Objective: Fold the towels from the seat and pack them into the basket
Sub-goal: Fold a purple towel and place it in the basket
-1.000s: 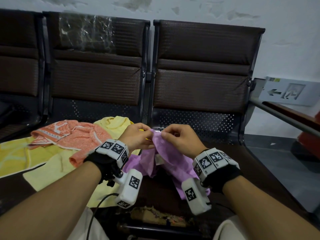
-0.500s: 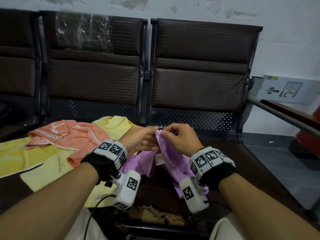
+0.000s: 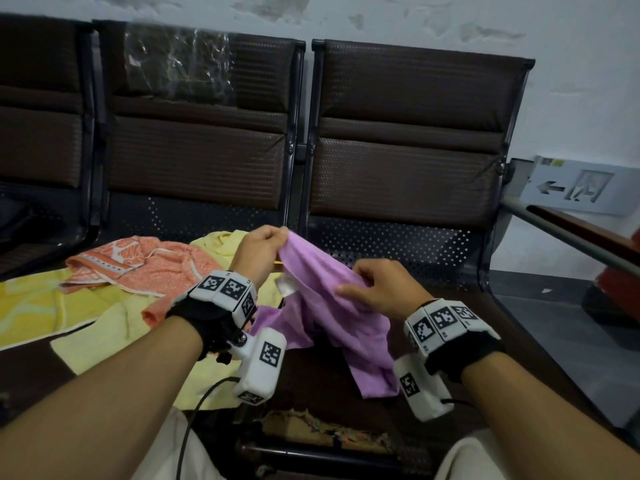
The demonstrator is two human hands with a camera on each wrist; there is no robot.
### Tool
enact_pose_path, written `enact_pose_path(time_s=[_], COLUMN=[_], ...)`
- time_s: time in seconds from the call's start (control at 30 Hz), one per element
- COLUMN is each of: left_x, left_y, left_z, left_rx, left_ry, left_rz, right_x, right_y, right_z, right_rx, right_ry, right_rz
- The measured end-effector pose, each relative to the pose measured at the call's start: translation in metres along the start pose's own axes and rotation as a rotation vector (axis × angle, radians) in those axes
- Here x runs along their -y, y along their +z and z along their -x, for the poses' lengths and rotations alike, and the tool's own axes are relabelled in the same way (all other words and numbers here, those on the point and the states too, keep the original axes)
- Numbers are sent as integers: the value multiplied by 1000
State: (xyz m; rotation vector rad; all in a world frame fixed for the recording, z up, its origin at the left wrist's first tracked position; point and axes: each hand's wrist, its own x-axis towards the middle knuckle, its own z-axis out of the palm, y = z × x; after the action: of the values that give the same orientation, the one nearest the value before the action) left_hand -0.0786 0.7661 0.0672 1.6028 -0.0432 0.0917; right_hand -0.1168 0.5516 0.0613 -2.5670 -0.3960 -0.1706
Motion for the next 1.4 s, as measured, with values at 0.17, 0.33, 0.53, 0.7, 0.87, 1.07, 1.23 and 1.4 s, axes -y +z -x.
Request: enact_pose_path(time_s=[0.17, 0.33, 0.53, 0.7, 0.87, 1.07, 1.23, 1.4], left_x=[2, 0, 7, 13, 11, 5, -28, -72], left_y=[-11, -27, -41, -48, -52, -48, -34, -16], left_z=[-7, -7, -4, -8, -4, 9, 23, 38], left_rx=[-210, -313, -335, -364, -312, -260, -203, -63], left_ry=[42, 171, 329, 321, 431, 400, 327, 320], left_rz=[-59, -172, -310, -391, -573, -592, -421, -242], right_x=[-15, -37, -45, -36, -27, -28, -16, 16], right_y=[3, -5, -19, -24, -25, -30, -38, -60], right_z=[12, 25, 29, 30, 33, 42, 52, 58], right_rx=[414, 375, 260, 80, 23, 60, -67, -222], right_ry=[132, 388, 414, 435, 283, 215, 197, 150], right_rz=[315, 321, 369, 144, 233, 376, 197, 79])
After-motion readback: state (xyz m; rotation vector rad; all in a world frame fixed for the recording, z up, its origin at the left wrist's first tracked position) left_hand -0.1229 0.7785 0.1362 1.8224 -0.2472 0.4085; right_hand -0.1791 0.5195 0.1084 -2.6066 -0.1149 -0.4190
